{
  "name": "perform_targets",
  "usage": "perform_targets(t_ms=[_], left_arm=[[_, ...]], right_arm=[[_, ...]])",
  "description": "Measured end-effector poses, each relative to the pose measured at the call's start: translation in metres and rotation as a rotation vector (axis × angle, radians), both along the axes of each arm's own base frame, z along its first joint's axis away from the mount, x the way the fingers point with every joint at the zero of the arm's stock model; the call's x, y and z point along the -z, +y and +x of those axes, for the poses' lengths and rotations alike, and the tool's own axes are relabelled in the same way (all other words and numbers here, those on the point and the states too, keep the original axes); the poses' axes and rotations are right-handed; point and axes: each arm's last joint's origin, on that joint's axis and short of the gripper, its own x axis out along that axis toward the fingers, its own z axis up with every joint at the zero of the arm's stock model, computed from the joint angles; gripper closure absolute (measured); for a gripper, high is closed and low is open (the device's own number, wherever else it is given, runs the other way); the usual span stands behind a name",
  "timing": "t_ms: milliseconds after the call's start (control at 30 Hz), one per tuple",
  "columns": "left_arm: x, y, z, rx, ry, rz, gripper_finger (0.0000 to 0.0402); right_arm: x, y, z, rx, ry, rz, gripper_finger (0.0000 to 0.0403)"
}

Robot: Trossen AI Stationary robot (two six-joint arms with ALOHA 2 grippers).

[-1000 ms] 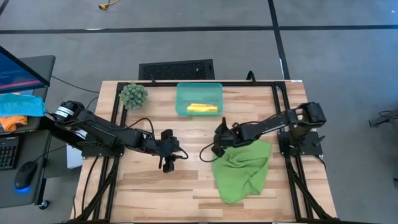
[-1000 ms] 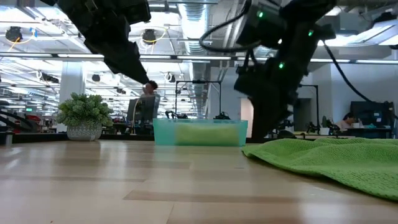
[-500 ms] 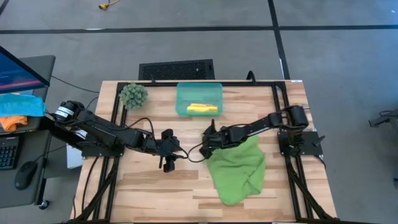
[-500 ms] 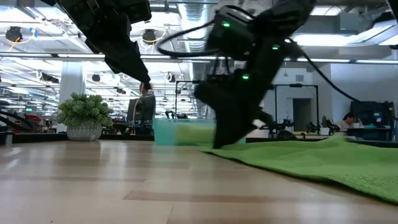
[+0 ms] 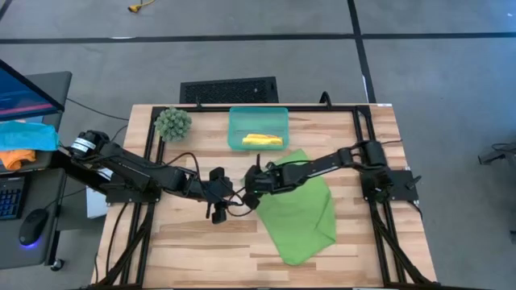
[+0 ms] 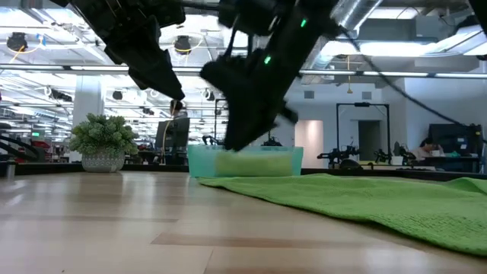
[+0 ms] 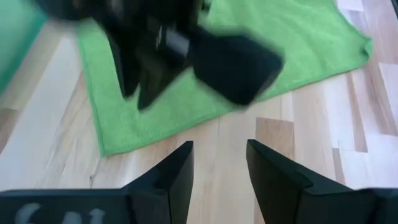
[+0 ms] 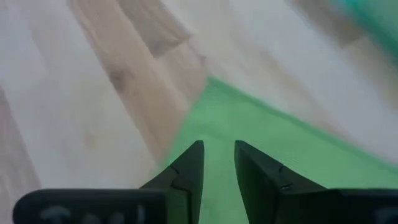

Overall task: Roll microfiber towels into tight, uniform cylinder then place into a basket
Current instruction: Fold the green microfiber cloth

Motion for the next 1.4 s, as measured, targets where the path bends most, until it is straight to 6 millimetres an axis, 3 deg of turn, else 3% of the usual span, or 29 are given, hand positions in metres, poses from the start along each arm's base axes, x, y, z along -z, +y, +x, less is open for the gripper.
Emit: perform_targets(t_ms=[133, 300, 500, 767, 967, 1167, 1400], left_arm=[[-0.001, 0.0, 0.002, 0.012, -0.02, 0.007, 0.0262], [-0.006, -0.001, 0.007, 0.052, -0.101, 0.063, 0.0262], [0.003, -0.005, 0.016, 0.135, -0.177, 0.109, 0.0262], [0.032, -0.004, 0.044, 0.153, -0.228, 0.109, 0.0262], [0.056, 0.001, 0.066, 0.192, -0.281, 0.041, 0.0262], [0.073, 0.012, 0.07, 0.148, -0.184, 0.001, 0.0262], [0.079, 0.016, 0.07, 0.12, -0.142, -0.026, 0.0262]], right_arm=[[-0.021, 0.011, -0.021, 0.004, 0.084, -0.098, 0.029], [-0.041, 0.04, -0.056, -0.107, 0.232, -0.212, 0.029], [-0.034, 0.072, -0.088, -0.182, 0.333, -0.236, 0.029], [-0.021, 0.092, -0.136, -0.11, 0.571, -0.306, 0.029], [-0.022, 0.112, -0.153, -0.071, 0.581, -0.306, 0.029], [-0.022, 0.133, -0.169, -0.089, 0.605, -0.238, 0.029], [-0.029, 0.143, -0.2, -0.008, 0.695, -0.357, 0.029]])
